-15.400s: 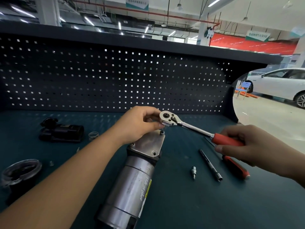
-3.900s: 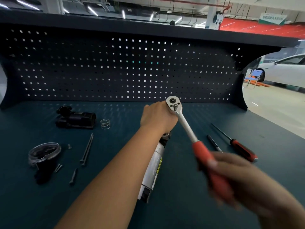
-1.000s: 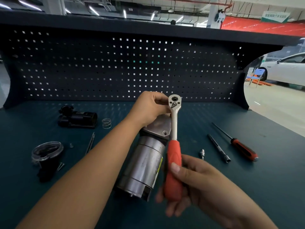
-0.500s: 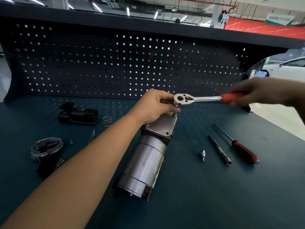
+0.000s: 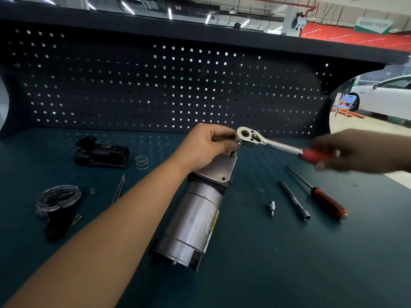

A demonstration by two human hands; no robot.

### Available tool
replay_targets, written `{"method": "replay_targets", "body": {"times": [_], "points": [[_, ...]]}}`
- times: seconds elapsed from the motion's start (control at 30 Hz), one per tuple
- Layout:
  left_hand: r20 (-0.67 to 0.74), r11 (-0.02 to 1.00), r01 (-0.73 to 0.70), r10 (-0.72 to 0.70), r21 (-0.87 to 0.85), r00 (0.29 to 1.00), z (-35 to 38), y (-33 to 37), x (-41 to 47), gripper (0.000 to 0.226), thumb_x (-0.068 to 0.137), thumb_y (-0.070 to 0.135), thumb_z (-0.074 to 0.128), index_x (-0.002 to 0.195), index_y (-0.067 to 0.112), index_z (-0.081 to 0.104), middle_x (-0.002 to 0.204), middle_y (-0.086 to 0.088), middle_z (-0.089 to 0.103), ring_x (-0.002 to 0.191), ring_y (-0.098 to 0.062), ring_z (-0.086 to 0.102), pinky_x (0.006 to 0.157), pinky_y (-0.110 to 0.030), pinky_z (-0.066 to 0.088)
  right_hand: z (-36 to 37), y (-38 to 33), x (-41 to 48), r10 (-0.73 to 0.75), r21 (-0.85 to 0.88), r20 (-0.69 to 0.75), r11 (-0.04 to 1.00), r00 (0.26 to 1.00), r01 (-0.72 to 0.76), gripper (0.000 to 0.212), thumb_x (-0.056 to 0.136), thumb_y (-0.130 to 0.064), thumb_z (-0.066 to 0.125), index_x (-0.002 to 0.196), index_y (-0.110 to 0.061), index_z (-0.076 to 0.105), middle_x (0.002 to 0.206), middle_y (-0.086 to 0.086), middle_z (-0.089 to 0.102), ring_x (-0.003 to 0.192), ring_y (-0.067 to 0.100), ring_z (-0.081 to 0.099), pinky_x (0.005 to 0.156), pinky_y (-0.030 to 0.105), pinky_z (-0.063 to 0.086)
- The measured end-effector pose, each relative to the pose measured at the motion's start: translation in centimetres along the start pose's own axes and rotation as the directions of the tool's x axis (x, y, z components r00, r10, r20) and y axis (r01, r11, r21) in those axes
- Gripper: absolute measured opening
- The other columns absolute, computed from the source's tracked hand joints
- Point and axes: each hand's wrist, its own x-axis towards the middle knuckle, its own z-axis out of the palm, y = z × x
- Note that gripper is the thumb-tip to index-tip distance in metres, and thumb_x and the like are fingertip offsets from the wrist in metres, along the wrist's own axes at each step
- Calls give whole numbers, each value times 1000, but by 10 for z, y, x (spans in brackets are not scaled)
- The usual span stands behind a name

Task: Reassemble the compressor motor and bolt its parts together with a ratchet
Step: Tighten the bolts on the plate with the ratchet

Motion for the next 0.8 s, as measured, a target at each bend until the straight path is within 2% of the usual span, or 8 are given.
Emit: {"method": "replay_targets", "body": {"times": [0.13,0.27,0.37,0.43,0.6,0.67,0.73,0.8], "points": [[-6,1000,-3,3,-12,1000,-6,2,-2,23,80,0,69,95,18,70,84,12,71,84,-3,66,80,-15,51,32,-50,-43,-16,239,58,971,998,2,45,68,-77,56,77,-33,56,59,-14,62,49,4,55,57,28,47],[-40,998,-7,10,56,999,-1,2,-4,26,75,0,75,86,23,70,80,14,70,77,4,64,77,-12,49,61,-114,-51,11,628,32,777,999,-29,56,65,-67,68,69,-12,56,52,-1,59,47,9,54,48,26,44],[-106,985,-1,19,173,994,8,2,-3,22,73,4,77,80,23,71,71,17,68,69,6,61,71,-11,47,76,-146,-39,3,825,68,562,998,-58,40,72,-47,72,68,-11,55,53,3,62,46,17,59,46,25,47],[-109,983,13,8,185,994,8,2,-2,23,74,3,75,78,25,72,63,22,67,64,12,59,64,-5,43,79,-151,-31,-13,865,83,498,996,-66,33,79,-38,71,70,-10,56,56,6,64,48,19,60,46,26,48],[-53,985,17,-8,171,999,1,2,2,27,76,4,74,75,31,72,64,22,68,63,15,55,63,-1,39,38,-93,-32,-20,597,247,791,969,-136,33,59,-44,81,67,-16,64,52,-1,60,43,7,54,43,18,42],[-43,990,12,-5,142,999,2,-1,3,26,75,6,75,74,31,72,64,23,67,63,16,54,64,-1,38,8,-57,-23,-5,399,328,907,945,-134,32,54,-51,82,72,-28,68,61,-5,67,52,5,60,54,23,47],[-36,990,17,-12,138,999,5,-3,4,16,74,8,76,75,23,74,65,20,67,65,16,53,65,0,38,-18,-25,3,40,67,267,996,963,-60,17,64,-46,80,76,-41,69,70,-16,69,62,1,62,67,26,47],[-30,991,25,-21,133,999,6,-4,6,8,75,9,77,80,15,75,68,18,68,69,11,55,71,-4,42,-36,-8,41,28,-274,78,962,997,-6,20,80,-31,73,98,-39,69,75,-15,66,73,6,60,72,27,46]]}}
